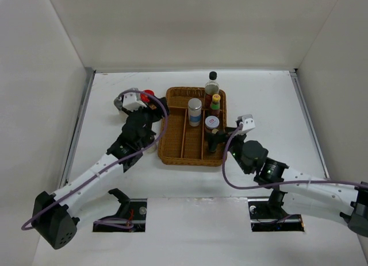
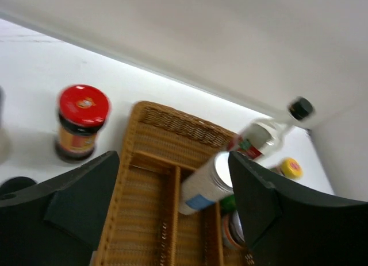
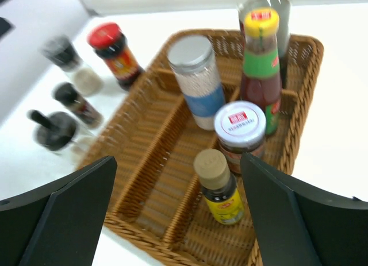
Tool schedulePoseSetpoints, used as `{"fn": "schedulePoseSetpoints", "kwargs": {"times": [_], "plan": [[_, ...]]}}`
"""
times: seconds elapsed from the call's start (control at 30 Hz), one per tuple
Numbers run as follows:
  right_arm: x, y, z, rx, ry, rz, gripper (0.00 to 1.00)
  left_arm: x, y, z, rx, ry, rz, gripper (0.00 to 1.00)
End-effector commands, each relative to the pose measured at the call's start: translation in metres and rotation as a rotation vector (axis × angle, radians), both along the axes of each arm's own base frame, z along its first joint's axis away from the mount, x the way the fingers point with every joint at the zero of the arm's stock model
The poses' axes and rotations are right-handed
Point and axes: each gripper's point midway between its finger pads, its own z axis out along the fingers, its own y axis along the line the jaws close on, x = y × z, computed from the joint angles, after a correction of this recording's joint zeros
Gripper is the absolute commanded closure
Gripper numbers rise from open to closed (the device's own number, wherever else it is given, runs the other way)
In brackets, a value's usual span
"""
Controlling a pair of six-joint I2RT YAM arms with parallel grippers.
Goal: Organize the condiment bottles
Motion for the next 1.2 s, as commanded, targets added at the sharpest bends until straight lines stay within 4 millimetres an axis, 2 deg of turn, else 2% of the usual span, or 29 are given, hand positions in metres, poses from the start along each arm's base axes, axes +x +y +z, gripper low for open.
{"fn": "schedulePoseSetpoints", "kwargs": {"times": [0.0, 0.13, 0.23, 0.3, 0.4, 0.57, 0.77, 0.97, 1.17], "plan": [[-0.005, -0.001, 0.019, 0.045, -0.018, 0.047, 0.04, 0.016, 0.032, 0.001, 0.049, 0.072, 0.149, 0.21], [0.0, -0.009, 0.025, 0.069, -0.031, 0.034, 0.05, 0.043, 0.051, -0.008, 0.11, 0.146, 0.23, 0.16], [0.002, -0.014, 0.018, 0.097, -0.009, 0.014, 0.06, 0.067, 0.05, -0.021, 0.163, 0.216, 0.208, 0.14], [0.001, -0.014, 0.016, 0.134, 0.005, 0.013, 0.06, 0.079, 0.044, -0.03, 0.181, 0.242, 0.17, 0.14], [-0.001, -0.013, 0.011, 0.161, 0.012, 0.023, 0.05, 0.095, 0.046, -0.045, 0.202, 0.287, 0.149, 0.15], [-0.003, -0.005, 0.002, 0.166, 0.041, 0.054, 0.04, 0.108, 0.056, -0.064, 0.242, 0.334, 0.164, 0.18], [-0.004, -0.004, 0.002, 0.172, 0.042, 0.065, 0.03, 0.126, 0.055, -0.09, 0.306, 0.391, 0.166, 0.19], [-0.004, -0.004, 0.002, 0.178, 0.037, 0.065, 0.02, 0.148, 0.057, -0.103, 0.345, 0.411, 0.178, 0.19], [-0.002, -0.001, -0.004, 0.164, 0.049, 0.067, 0.02, 0.162, 0.06, -0.107, 0.381, 0.411, 0.202, 0.24]]}}
